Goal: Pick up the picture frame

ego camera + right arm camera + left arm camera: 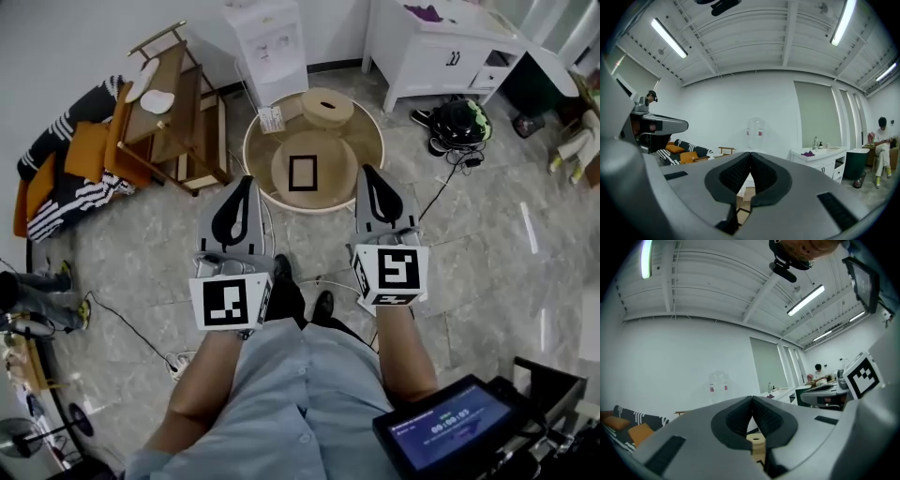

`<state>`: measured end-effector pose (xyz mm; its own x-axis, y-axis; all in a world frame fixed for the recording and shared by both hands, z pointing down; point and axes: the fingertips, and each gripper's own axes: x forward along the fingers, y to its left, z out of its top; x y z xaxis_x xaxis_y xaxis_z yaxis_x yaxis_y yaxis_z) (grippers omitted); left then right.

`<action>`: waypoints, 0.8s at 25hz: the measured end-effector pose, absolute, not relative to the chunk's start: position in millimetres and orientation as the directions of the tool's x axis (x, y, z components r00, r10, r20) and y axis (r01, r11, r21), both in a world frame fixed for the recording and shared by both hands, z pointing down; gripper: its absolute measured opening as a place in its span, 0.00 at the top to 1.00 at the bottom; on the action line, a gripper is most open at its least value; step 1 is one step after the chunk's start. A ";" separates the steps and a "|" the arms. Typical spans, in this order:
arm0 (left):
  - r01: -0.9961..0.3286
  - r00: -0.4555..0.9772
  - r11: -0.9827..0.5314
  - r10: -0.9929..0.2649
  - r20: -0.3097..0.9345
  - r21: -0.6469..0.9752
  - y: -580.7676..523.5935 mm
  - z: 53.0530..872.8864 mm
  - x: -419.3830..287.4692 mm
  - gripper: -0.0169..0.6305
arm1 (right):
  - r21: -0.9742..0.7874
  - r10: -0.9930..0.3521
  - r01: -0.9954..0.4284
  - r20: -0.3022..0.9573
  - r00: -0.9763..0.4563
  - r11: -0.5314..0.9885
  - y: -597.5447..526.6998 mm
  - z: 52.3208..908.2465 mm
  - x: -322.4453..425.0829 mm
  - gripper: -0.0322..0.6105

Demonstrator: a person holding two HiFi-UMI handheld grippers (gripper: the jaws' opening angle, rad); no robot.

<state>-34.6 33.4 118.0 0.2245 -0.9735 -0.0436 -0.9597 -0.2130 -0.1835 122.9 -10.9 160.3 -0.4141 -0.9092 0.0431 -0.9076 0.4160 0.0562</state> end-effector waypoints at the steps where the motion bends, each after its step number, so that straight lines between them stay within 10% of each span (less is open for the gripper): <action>1: -0.961 0.219 -0.207 -0.975 -0.045 -0.182 30.1 118.7 -36.0 0.96 | 0.058 -0.906 -0.905 0.045 -0.420 0.422 -14.8 161.3 121.1 0.93; 20: -0.978 0.181 -0.181 -0.983 0.008 -0.100 -95.9 159.9 -94.1 0.96 | 0.085 -0.891 -0.891 0.140 -0.432 0.445 -137.0 198.6 71.5 0.93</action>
<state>-94.1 -95.9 159.9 0.1814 -0.9834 0.0076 -0.9783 -0.1813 -0.1005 71.5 -137.0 198.6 -0.4318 -0.8911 0.1399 -0.8914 0.4452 0.0849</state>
